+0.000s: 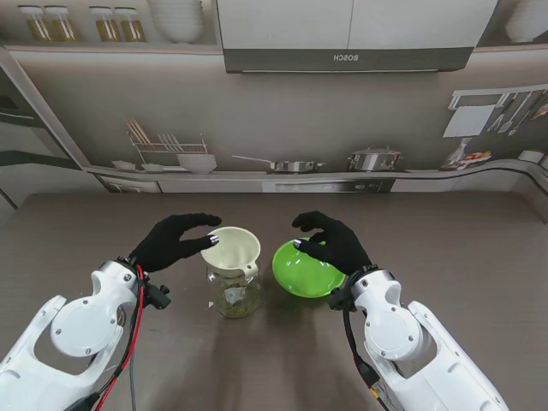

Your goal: Pour mung beans into a glass jar with a funnel

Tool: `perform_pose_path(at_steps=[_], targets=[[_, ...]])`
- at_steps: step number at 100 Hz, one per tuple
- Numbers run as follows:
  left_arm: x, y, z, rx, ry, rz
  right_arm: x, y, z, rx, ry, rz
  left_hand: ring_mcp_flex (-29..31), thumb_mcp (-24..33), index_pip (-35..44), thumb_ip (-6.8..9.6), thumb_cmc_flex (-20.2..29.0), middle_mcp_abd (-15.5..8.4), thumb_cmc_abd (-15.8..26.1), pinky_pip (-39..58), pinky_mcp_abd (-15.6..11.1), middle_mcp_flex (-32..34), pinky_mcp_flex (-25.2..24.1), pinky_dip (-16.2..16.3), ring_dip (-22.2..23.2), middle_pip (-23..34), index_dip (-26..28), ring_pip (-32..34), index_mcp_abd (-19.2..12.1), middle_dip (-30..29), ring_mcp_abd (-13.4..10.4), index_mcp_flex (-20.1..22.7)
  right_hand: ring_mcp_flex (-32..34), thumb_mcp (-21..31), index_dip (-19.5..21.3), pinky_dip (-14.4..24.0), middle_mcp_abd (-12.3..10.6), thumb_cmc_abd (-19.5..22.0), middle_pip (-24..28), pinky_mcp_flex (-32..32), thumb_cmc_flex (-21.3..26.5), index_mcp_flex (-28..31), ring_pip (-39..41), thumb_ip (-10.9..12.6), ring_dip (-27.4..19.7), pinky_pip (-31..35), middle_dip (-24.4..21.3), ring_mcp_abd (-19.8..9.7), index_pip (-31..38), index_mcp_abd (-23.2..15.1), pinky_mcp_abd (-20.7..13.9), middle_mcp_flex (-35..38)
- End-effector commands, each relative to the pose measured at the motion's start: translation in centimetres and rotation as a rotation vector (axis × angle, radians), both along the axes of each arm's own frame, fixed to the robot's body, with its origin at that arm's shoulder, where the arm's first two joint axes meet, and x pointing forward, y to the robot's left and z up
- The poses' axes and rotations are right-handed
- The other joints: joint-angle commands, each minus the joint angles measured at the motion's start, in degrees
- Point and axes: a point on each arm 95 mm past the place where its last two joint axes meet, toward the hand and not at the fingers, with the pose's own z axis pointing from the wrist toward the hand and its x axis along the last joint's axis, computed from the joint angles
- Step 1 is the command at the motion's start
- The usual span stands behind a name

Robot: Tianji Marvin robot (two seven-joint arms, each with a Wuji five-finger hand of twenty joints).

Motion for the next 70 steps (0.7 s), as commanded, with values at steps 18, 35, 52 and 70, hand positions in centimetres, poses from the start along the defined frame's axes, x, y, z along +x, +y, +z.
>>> perform_pose_path(at_steps=[18, 35, 52, 70], targets=[[3.2, 0.6, 2.1, 0.187, 0.028, -0.035, -0.4, 0.6, 0.0, 0.012, 0.011, 0.029, 0.7, 0.9, -0.7, 0.75, -1.1, -0.9, 0.0, 0.9, -0.5, -0.5, 1.2, 1.8, 1.4, 0.2, 0.0, 1.0, -0.7, 0.7, -0.8, -2.0, 0.0, -0.3, -1.0, 0.5, 0.1, -0.5, -0.7, 0.2, 0.4, 1.0, 0.0, 1.2, 0.0, -0.7, -0.4, 0.1, -1.0, -1.6, 1.4, 0.9], [4.6, 0.5, 2.2, 0.314, 0.093, -0.046, -0.5, 0.6, -0.1, 0.022, 0.021, 0.033, 0.7, -0.3, -1.7, 0.58, -2.9, -0.9, -0.7, 2.4, -0.4, -2.2, 2.4, 3.3, 2.0, 0.0, -0.4, 1.8, -0.8, 0.8, -0.6, -4.9, 0.3, -0.3, -1.0, 0.7, 0.2, -0.4, -0.8, 0.2, 0.4, 1.2, 0.2, 1.2, 0.1, -0.7, -0.4, 0.2, -1.3, -1.5, 1.6, 1.0], [5.5, 0.0, 2.0, 0.414, 0.137, -0.055, -0.5, 0.6, 0.0, 0.032, 0.028, 0.03, 2.4, -3.5, -2.5, 0.86, -4.8, 0.0, -0.4, 5.7, 0.1, -2.4, 4.5, 8.4, 4.8, 0.4, -0.9, 4.6, 0.9, 1.6, 0.0, -7.8, 0.2, -0.2, -1.0, 0.8, 0.4, -0.4, -0.9, 0.0, 0.4, 1.4, 0.3, 1.2, 0.2, -0.8, -0.4, 0.2, -1.4, -1.5, 1.7, 1.0], [6.3, -0.7, 1.9, 0.474, 0.184, -0.07, -0.5, 0.5, 0.0, 0.039, 0.034, 0.029, 5.8, -5.6, -1.9, 1.14, -5.7, 2.1, -0.6, 13.5, 0.7, 0.1, 6.7, 18.0, 10.4, 1.4, -0.3, 10.1, 2.5, 3.6, 1.0, -7.5, 0.3, -0.1, -1.0, 0.9, 0.5, -0.2, -0.9, 0.0, 0.4, 1.7, 0.3, 1.3, 0.3, -0.9, -0.4, 0.3, -1.5, -1.5, 1.7, 1.1]])
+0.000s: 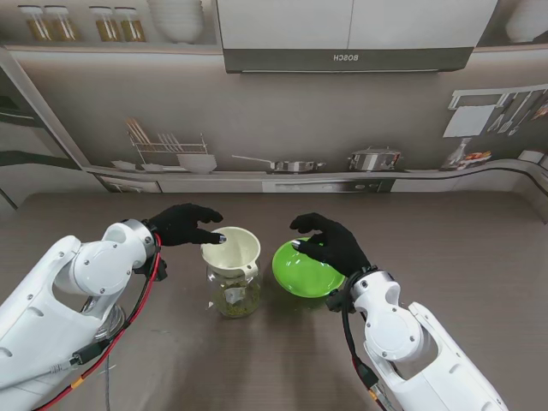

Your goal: Pour mung beans into a glass jar with a funnel

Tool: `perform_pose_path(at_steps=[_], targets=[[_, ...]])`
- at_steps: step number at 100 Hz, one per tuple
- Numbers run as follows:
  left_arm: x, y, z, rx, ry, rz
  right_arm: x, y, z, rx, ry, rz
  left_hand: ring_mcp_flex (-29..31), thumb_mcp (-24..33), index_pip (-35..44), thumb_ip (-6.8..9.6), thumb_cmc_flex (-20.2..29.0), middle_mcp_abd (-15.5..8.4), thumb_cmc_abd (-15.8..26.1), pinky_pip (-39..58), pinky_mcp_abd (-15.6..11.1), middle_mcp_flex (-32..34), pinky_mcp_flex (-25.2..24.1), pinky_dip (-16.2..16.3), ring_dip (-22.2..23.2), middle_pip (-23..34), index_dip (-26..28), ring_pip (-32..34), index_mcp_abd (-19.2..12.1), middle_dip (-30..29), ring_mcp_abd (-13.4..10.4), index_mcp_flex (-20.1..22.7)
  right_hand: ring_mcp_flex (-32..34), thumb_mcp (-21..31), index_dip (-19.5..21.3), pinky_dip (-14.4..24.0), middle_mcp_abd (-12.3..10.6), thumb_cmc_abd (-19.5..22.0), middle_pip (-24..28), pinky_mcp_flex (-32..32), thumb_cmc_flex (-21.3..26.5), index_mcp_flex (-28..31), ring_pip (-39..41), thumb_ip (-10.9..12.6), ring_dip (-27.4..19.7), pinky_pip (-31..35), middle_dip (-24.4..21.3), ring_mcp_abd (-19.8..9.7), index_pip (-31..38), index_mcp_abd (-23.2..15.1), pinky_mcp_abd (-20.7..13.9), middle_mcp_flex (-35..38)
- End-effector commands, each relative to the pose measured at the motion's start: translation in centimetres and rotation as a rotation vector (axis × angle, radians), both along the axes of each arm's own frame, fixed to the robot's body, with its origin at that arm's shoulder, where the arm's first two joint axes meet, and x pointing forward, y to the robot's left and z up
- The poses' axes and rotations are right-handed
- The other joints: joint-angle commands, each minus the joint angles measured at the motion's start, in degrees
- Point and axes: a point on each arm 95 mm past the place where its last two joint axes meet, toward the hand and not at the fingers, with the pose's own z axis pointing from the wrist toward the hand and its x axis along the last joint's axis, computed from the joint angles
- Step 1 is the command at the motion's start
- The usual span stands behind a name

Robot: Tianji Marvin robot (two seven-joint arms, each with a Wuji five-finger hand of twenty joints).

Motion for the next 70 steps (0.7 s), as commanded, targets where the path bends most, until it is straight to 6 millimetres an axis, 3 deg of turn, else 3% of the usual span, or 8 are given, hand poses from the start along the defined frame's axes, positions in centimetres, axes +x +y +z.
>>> perform_pose_path(at_steps=[1, 7, 11, 14, 35, 53, 70], targets=[[0.3, -0.1, 0.0, 0.022, 0.018, -0.009, -0.2, 0.3, 0.0, 0.006, 0.01, 0.014, 1.4, -1.3, 0.1, 1.19, -2.0, 1.2, -0.5, 4.5, 0.7, 1.1, 0.0, 4.3, 2.6, 0.4, 0.3, 2.1, 1.0, 1.1, 1.1, -0.8, 0.3, -0.1, -1.0, 0.9, 0.4, -0.2, -0.8, -0.1, 0.4, 0.3, 0.3, 1.2, 0.3, -0.9, -0.4, 0.3, -1.0, -1.4, 1.7, 1.0], [0.6, -0.3, -0.1, 0.048, 0.029, -0.013, -0.2, 0.3, 0.0, 0.01, 0.012, 0.013, 2.4, -1.3, 0.1, 1.23, -2.2, 1.5, -0.5, 12.1, 0.2, 1.6, -1.5, 6.6, 4.3, 0.5, 0.5, 4.1, 1.4, 1.6, 1.2, -0.8, 0.2, -0.1, -1.0, 0.9, 0.5, -0.2, -0.9, -0.1, 0.5, 0.4, 0.3, 1.3, 0.3, -0.9, -0.4, 0.3, -1.0, -1.4, 1.7, 1.1], [0.8, -0.5, -0.2, 0.062, 0.035, -0.014, -0.2, 0.3, 0.0, 0.012, 0.014, 0.012, 3.1, -1.1, 0.1, 1.21, -2.4, 1.9, -0.6, 18.9, 0.1, 1.9, -2.9, 6.1, 5.3, 0.6, 0.6, 5.6, 1.7, 1.8, 1.3, -0.7, 0.3, 0.0, -1.0, 0.9, 0.5, -0.2, -0.9, -0.1, 0.5, 0.4, 0.3, 1.3, 0.3, -0.9, -0.4, 0.3, -1.0, -1.4, 1.7, 1.1], [0.9, -0.6, -0.2, 0.069, 0.04, -0.014, -0.2, 0.3, 0.0, 0.013, 0.014, 0.011, 3.5, -0.6, 0.1, 1.12, -2.6, 2.2, -0.7, 24.4, 0.0, 2.2, -3.9, 3.0, 6.1, 0.7, 0.6, 6.6, 2.0, 2.1, 1.5, -0.7, 0.3, -0.1, -1.0, 0.9, 0.6, -0.2, -0.9, -0.1, 0.5, 0.4, 0.3, 1.3, 0.3, -0.9, -0.4, 0.4, -1.0, -1.3, 1.7, 1.0], [1.8, -1.2, -0.9, 0.115, 0.065, -0.008, -0.2, 0.1, 0.0, 0.02, 0.022, 0.01, 6.7, 2.9, 1.7, 0.83, -3.1, 3.1, -2.2, 41.2, 0.1, 6.0, -2.6, 1.7, 12.6, 3.5, 2.0, 17.2, 3.4, 6.3, 1.4, 2.0, 0.3, 0.0, -1.0, 1.0, 0.7, -0.1, -0.9, -0.2, 0.5, 0.8, 0.3, 1.3, 0.3, -1.1, -0.4, 0.4, -1.0, -1.2, 1.8, 1.2], [2.2, -1.5, -1.5, 0.139, 0.076, -0.013, -0.2, 0.1, 0.0, 0.024, 0.028, 0.012, 10.9, 6.8, 5.1, 0.3, -3.9, 1.8, -3.6, 51.4, 0.8, 11.7, 0.8, 3.8, 20.0, 9.3, 5.6, 30.0, 3.4, 15.8, 0.6, 6.5, 0.2, 0.1, -0.9, 1.1, 0.7, 0.0, -1.0, -0.3, 0.5, 1.1, 0.3, 1.3, 0.4, -1.2, -0.4, 0.4, -1.0, -1.1, 1.8, 1.3], [2.6, -1.8, -1.9, 0.162, 0.085, -0.01, -0.2, 0.2, 0.0, 0.029, 0.033, 0.014, 15.4, 12.1, 8.7, -0.25, -5.5, 0.0, -5.7, 57.9, 1.6, 15.9, 5.3, 5.5, 23.8, 15.9, 9.6, 39.4, 2.7, 25.9, -1.0, 10.0, 0.3, 0.2, -0.9, 1.2, 1.0, 0.1, -1.0, -0.4, 0.6, 1.3, 0.3, 1.3, 0.4, -1.3, -0.4, 0.5, -1.0, -1.0, 1.9, 1.3]])
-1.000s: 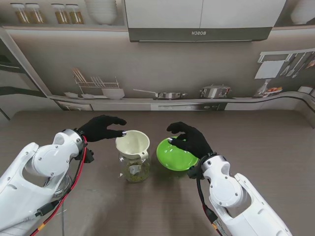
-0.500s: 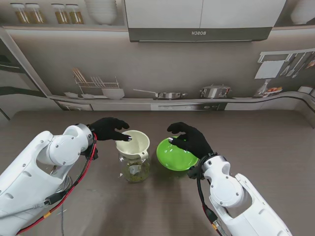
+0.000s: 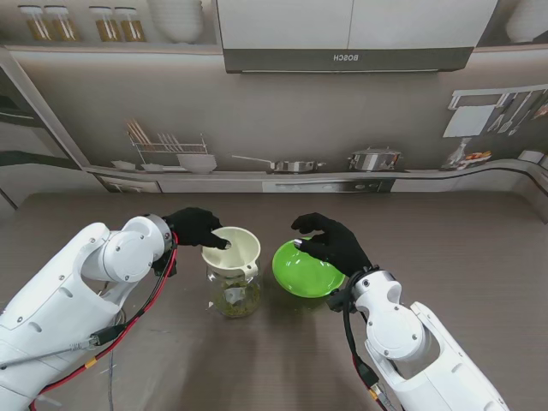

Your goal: Pour mung beans into a glass jar with a funnel

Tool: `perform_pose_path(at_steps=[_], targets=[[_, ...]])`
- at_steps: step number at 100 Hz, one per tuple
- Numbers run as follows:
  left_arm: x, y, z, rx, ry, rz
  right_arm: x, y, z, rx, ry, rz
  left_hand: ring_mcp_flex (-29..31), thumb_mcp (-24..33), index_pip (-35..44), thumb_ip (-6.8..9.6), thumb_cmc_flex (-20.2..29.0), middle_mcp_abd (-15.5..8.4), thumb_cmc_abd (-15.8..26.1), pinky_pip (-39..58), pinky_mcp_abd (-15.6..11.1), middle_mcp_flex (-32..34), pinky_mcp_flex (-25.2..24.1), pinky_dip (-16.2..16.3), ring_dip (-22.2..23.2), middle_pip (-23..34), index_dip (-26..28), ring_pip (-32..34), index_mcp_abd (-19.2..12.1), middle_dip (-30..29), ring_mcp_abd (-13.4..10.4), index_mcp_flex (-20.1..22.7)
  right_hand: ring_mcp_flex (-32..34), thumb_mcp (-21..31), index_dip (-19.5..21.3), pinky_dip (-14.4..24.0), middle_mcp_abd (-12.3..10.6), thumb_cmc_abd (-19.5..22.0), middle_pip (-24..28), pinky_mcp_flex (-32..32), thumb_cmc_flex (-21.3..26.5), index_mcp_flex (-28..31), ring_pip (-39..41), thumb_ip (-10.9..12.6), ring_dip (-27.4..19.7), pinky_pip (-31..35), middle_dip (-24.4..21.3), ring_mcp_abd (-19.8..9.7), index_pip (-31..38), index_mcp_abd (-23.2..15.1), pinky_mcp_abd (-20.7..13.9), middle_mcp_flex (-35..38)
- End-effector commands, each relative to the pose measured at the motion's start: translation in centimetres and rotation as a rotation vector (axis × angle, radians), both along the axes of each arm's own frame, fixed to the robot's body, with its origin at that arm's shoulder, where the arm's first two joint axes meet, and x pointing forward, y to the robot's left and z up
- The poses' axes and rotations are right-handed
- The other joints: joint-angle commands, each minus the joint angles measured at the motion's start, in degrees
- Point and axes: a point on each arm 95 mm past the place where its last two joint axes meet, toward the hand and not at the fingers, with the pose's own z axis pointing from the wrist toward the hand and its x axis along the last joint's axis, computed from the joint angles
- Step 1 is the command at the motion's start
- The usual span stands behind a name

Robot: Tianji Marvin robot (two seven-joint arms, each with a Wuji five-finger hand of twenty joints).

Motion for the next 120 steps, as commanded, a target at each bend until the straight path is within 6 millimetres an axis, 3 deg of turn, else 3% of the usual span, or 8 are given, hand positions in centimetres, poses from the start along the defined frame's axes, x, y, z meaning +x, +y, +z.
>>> perform_pose_path(at_steps=[1, 28, 33, 39, 53, 81, 106, 120], targets=[[0.1, -0.2, -0.3, 0.012, 0.023, 0.001, -0.3, 0.4, 0.0, 0.004, 0.01, 0.018, 2.3, 2.0, 1.8, 0.22, -2.0, -0.8, -2.7, 3.9, 0.5, 2.6, 1.8, 2.1, 1.9, 3.0, 1.9, 4.3, -0.1, 3.6, -0.4, 2.2, 0.3, 0.2, -0.9, 1.1, 0.5, 0.1, -0.4, -0.4, 0.6, 0.5, 0.2, 1.3, 0.4, -0.7, -0.4, 0.5, -1.0, -1.0, 1.7, 0.6], [0.8, -0.5, -1.0, 0.052, 0.019, 0.008, -0.2, 0.3, -0.1, 0.005, 0.018, 0.017, 11.0, 9.7, 18.7, 0.04, -1.4, -4.8, -4.2, 9.2, 1.8, 10.4, 9.7, 1.5, 2.0, 13.6, 12.8, 12.3, -4.1, 14.1, -2.8, 8.2, 0.4, 0.4, -0.9, 1.2, 0.7, 0.3, -0.5, -0.4, 0.6, 0.9, 0.2, 1.3, 0.4, -0.8, -0.4, 0.6, -1.0, -0.9, 1.7, 0.7], [0.9, -0.5, -1.2, 0.051, 0.013, 0.01, -0.2, 0.3, -0.1, 0.006, 0.02, 0.015, 12.8, 10.0, 25.1, -2.25, 1.1, -5.6, -6.6, 10.2, 2.1, 12.1, 11.1, 0.9, 1.6, 15.6, 15.6, 13.5, -5.5, 15.7, -3.1, 8.0, 0.4, 0.4, -0.9, 1.3, 0.7, 0.4, -0.5, -0.4, 0.6, 1.0, 0.2, 1.3, 0.4, -0.8, -0.4, 0.5, -1.0, -0.9, 1.7, 0.7], [1.0, -0.6, -1.4, 0.048, -0.002, 0.014, -0.2, 0.3, -0.1, 0.008, 0.022, 0.013, 15.2, 10.6, 33.7, -3.97, 5.4, -6.7, -9.7, 11.8, 2.6, 14.6, 12.9, -0.4, 0.9, 17.4, 13.9, 15.2, -7.3, 17.3, -3.5, 7.7, 0.4, 0.3, -0.9, 1.3, 0.8, 0.6, -0.5, -0.4, 0.7, 1.2, 0.2, 1.3, 0.4, -0.8, -0.4, 0.6, -0.9, -0.8, 1.7, 0.7], [1.2, -0.8, -1.8, 0.025, -0.042, 0.022, -0.1, 0.2, -0.1, 0.009, 0.024, 0.01, 21.4, 13.7, 43.9, -5.1, 11.2, -9.6, -12.0, 15.9, 3.0, 20.0, 18.0, -2.7, -0.2, 20.0, 9.4, 18.9, -10.5, 18.4, -5.3, 9.3, 0.4, 0.3, -1.0, 1.4, 0.8, 0.8, -0.5, -0.4, 0.6, 1.3, 0.3, 1.3, 0.4, -0.9, -0.4, 0.6, -1.0, -0.7, 1.7, 0.6], [1.0, -0.8, -2.0, -0.029, -0.035, 0.031, 0.0, 0.1, -0.2, 0.012, 0.031, 0.003, 25.5, 14.8, 45.5, -5.24, 12.3, -10.8, -12.5, 18.8, 3.7, 23.5, 21.9, -3.8, -0.5, 21.6, 8.5, 21.2, -8.9, 19.5, -6.5, 11.0, 0.5, 0.3, -1.0, 1.4, 1.1, 1.2, -0.5, -0.5, 0.8, 1.5, 0.3, 1.3, 0.5, -0.9, -0.4, 0.5, -1.0, -0.4, 1.8, 0.6], [0.8, -0.7, -2.1, -0.019, -0.019, 0.002, 0.0, 0.1, -0.2, 0.017, 0.038, 0.002, 25.9, 16.4, 47.4, -4.65, 12.3, -10.9, -12.5, 19.7, 4.2, 22.9, 22.6, -4.8, -0.6, 22.9, 10.8, 21.9, -7.6, 21.5, -7.4, 9.2, 0.4, 0.4, -1.0, 1.5, 1.3, 1.6, -0.5, -0.5, 0.9, 2.0, 0.3, 1.4, 0.4, -0.9, -0.5, 0.4, -0.9, -0.2, 1.7, 0.5], [0.7, -0.7, -2.2, -0.033, -0.036, 0.003, 0.0, 0.0, -0.3, 0.018, 0.041, -0.002, 26.5, 17.1, 48.4, -5.18, 12.8, -11.5, -12.3, 20.7, 4.0, 22.8, 23.5, -5.2, -0.6, 23.6, 11.8, 22.5, -6.8, 22.4, -8.1, 8.0, 0.5, 0.4, -1.1, 1.5, 1.3, 1.8, -0.5, -0.5, 1.1, 2.1, 0.3, 1.4, 0.4, -0.9, -0.5, 0.6, -0.9, -0.1, 1.7, 0.6]])
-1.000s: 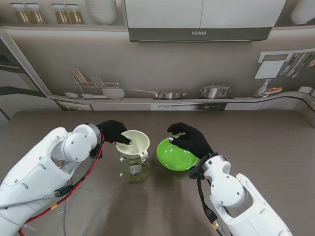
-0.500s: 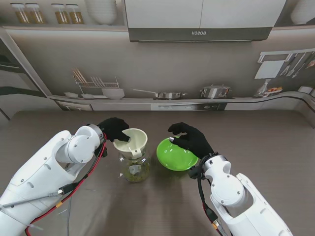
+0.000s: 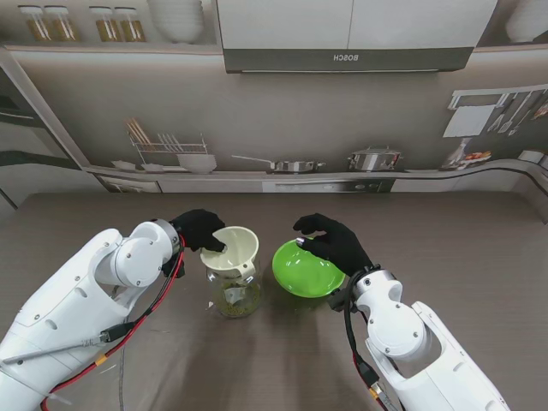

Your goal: Pour mung beans into a glass jar with a funnel

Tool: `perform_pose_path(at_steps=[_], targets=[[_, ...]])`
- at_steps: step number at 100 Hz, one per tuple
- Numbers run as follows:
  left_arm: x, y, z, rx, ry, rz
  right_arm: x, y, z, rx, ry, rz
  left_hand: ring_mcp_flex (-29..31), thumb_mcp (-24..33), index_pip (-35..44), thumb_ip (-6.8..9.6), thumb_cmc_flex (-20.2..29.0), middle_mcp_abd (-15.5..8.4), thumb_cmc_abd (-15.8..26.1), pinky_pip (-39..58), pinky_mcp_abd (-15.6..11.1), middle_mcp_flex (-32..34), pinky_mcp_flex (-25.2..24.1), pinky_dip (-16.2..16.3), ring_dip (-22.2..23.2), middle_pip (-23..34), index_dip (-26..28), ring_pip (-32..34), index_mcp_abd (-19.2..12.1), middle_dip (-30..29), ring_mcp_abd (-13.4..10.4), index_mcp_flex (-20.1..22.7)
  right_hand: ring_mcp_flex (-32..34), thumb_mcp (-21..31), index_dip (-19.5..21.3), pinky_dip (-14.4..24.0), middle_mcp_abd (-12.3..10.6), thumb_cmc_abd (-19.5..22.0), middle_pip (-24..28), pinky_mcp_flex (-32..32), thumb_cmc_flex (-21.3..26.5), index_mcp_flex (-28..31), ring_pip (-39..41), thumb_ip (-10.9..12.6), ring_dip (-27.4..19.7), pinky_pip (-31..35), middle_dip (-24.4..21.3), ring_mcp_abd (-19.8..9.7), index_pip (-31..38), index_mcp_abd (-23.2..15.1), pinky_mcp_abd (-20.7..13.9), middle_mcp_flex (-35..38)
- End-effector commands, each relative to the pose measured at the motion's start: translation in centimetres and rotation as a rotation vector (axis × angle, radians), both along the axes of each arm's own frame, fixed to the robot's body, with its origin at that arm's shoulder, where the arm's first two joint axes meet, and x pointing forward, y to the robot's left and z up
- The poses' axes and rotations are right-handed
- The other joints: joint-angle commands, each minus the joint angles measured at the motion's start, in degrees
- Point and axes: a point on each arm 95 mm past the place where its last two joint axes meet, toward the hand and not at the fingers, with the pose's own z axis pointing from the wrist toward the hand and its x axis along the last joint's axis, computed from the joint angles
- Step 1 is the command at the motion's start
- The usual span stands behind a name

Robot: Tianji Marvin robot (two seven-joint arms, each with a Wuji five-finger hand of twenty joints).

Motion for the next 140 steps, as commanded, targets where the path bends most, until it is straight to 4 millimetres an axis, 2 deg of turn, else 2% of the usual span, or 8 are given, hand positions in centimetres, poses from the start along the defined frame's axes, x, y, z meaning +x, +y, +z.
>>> perform_pose_path(at_steps=[1, 18, 28, 46, 53, 69, 140], targets=[[-0.2, -0.1, -0.3, -0.007, 0.005, -0.004, -0.1, 0.3, -0.1, 0.004, 0.011, 0.011, 2.6, 2.8, 2.9, -1.16, 2.8, -2.0, -1.6, 4.9, 1.7, 1.9, 1.3, -0.3, -0.4, 1.4, 1.2, 3.5, 1.0, 1.4, -1.4, -1.3, 0.5, 0.5, -1.1, 0.9, 0.5, 0.9, -0.4, -0.4, 1.0, 0.8, 0.3, 1.4, 0.4, -0.6, -0.5, 0.5, -0.8, -0.4, 1.2, 0.6], [-0.5, 0.1, -0.3, -0.033, 0.004, 0.005, -0.1, 0.3, -0.2, 0.006, 0.017, 0.009, 1.9, -1.5, 2.1, -3.65, 5.5, -1.8, 1.5, 5.0, 0.5, 0.6, 0.7, -1.3, -0.4, 0.7, 1.9, 3.1, 1.4, 2.5, -1.9, -2.5, 0.5, 0.6, -1.1, 0.9, 0.7, 1.2, -0.4, -0.4, 1.1, 0.9, 0.4, 1.4, 0.4, -0.6, -0.5, 0.4, -0.8, -0.3, 1.3, 0.5], [-0.6, 0.3, -0.3, -0.061, 0.006, 0.017, -0.1, 0.3, -0.3, 0.007, 0.019, 0.007, 1.5, -1.6, 2.3, -3.75, 5.9, -1.8, 2.0, 4.9, 0.4, 0.0, 0.4, -1.4, -0.3, 0.5, 2.5, 2.9, 1.1, 2.7, -1.8, -3.2, 0.6, 0.7, -1.1, 0.9, 0.6, 1.3, -0.4, -0.3, 1.1, 0.9, 0.4, 1.3, 0.5, -0.6, -0.5, 0.5, -0.8, -0.3, 1.2, 0.6], [-0.7, 0.4, -0.2, -0.117, 0.008, 0.044, 0.0, 0.3, -0.3, 0.01, 0.025, 0.004, 0.6, 1.3, 2.7, -5.38, 5.5, -1.9, 2.3, 4.3, 0.0, -0.8, -0.5, -1.5, 0.7, 0.3, 5.9, 2.3, 0.9, 7.2, -1.3, -4.4, 0.6, 0.8, -1.1, 0.8, 0.8, 1.5, -0.3, -0.3, 1.3, 1.0, 0.4, 1.3, 0.4, -0.5, -0.5, 0.6, -0.7, -0.2, 1.2, 0.6], [-0.7, 0.5, -0.1, -0.135, 0.009, 0.051, 0.0, 0.3, -0.3, 0.012, 0.027, 0.003, 0.2, 3.2, 3.5, -6.54, 4.6, -2.1, 2.3, 4.0, -0.2, -1.1, -1.0, -1.3, 1.1, 0.1, 7.2, 2.1, 0.7, 9.5, -1.4, -5.0, 0.6, 0.8, -1.1, 0.8, 0.9, 1.6, -0.3, -0.4, 1.4, 1.0, 0.5, 1.3, 0.4, -0.5, -0.5, 0.6, -0.7, -0.3, 1.2, 0.6], [-0.8, 0.6, 0.0, -0.174, 0.007, 0.069, 0.0, 0.3, -0.4, 0.014, 0.03, 0.002, -0.3, 5.6, 4.8, -7.86, 3.6, -2.2, 2.0, 3.5, -0.5, -1.3, -1.6, -1.2, 1.5, 0.0, 8.6, 1.9, 0.4, 11.9, -1.2, -5.6, 0.6, 0.9, -1.2, 0.8, 0.8, 1.7, -0.2, -0.3, 1.4, 1.1, 0.5, 1.3, 0.5, -0.5, -0.5, 0.6, -0.7, -0.2, 1.2, 0.6], [-1.6, 1.3, 2.0, -0.402, 0.046, 0.158, 0.3, 0.2, -0.6, 0.02, 0.043, -0.004, -0.7, 7.6, 5.8, -8.8, 2.8, -1.8, 1.3, 3.0, -0.3, -1.5, -2.1, -0.9, 2.1, -0.1, 9.7, 1.6, 0.7, 13.9, -0.6, -5.7, 0.6, 1.0, -1.3, 0.7, 1.1, 2.3, -0.2, -0.4, 1.7, 1.0, 0.6, 1.3, 0.4, -0.4, -0.6, 0.7, -0.7, 0.2, 1.2, 0.5]])
